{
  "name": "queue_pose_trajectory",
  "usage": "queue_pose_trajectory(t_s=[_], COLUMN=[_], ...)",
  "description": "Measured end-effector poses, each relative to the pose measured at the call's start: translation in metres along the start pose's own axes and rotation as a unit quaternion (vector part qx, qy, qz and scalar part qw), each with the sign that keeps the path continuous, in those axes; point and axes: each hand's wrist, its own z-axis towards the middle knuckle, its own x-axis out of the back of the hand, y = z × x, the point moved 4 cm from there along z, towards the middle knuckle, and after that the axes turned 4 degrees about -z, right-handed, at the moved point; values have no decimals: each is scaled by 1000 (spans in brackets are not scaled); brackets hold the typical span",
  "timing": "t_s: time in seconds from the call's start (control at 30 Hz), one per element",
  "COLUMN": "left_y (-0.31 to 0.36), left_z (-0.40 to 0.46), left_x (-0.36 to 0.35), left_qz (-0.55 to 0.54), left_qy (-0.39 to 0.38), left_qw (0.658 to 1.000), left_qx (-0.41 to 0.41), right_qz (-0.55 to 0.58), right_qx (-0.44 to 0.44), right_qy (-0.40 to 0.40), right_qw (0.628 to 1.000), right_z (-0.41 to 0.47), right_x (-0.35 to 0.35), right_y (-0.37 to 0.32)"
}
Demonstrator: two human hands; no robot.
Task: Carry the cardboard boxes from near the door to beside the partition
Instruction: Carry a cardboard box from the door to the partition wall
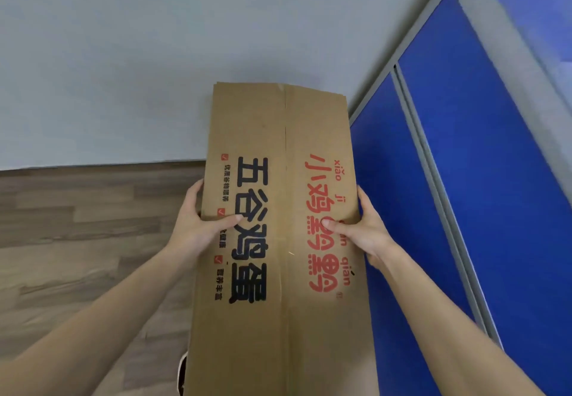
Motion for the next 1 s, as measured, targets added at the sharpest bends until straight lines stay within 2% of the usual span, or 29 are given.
queue_pose_trajectory(t_s=[0.2, 0.37, 0.63, 0.77, 0.87, 1.0], left_y=[-84, -125, -155, -161, -168, -168], left_z=[96, 141, 184, 201, 209, 208], left_x=[-51, -79, -108, -116, -122, -127], left_qz=[22, 0, -15, -8, 5, 25], left_qy=[2, 10, 9, 1, 36, 63], left_qw=[999, 998, 997, 996, 995, 994], left_qx=[39, 55, 75, 92, 96, 90], right_qz=[-6, -3, -24, -80, -151, -153], right_qx=[-22, -47, -69, -68, -74, -86], right_qy=[20, 46, 57, 111, 139, 155], right_qw=[1000, 998, 996, 988, 976, 972], right_z=[101, 156, 209, 233, 242, 239], right_x=[-11, -16, -11, -18, -28, -29], right_y=[83, 120, 146, 150, 153, 148])
